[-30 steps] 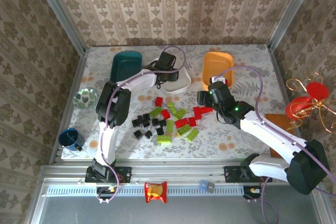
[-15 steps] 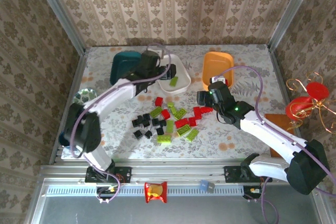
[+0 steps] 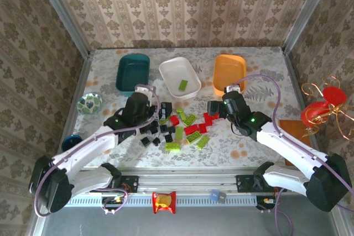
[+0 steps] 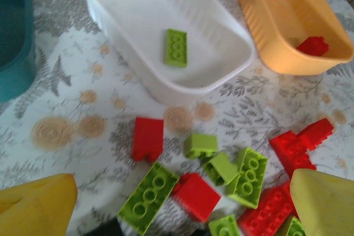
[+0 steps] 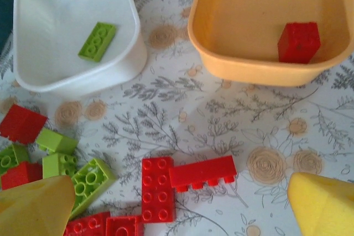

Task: Sort the legos into containers by color
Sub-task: Pick up the lego from the bottom-left of the table.

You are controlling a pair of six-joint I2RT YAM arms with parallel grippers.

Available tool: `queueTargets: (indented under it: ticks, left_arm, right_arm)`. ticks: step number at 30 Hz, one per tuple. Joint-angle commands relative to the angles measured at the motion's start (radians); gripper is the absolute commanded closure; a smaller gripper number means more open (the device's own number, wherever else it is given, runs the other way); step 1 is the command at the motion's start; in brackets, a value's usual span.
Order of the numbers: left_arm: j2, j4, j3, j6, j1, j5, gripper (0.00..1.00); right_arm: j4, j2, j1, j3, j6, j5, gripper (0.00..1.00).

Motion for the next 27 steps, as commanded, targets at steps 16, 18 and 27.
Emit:
queueTargets:
  ticks: [16, 18, 27]
  left_arm:
    - [-0.105, -0.25, -0.232, -0.263, 0.098, -0.035, 0.36]
    - [-0.131, -0.228, -0.252, -0.268, 0.124, 0.007, 0.37]
    - [-0.16, -0.409, -0.25, -0.348, 0.059, 0.02, 0.27]
  right_arm:
    - [0.038, 0.041, 0.003, -0.085, 0.051, -0.137, 0.04]
    - [0.035, 0.039, 0.003, -0.083, 0.047, -0.138, 0.04]
    - [0.042, 0.045, 0.002, -0.079, 0.036, -0.124, 0.04]
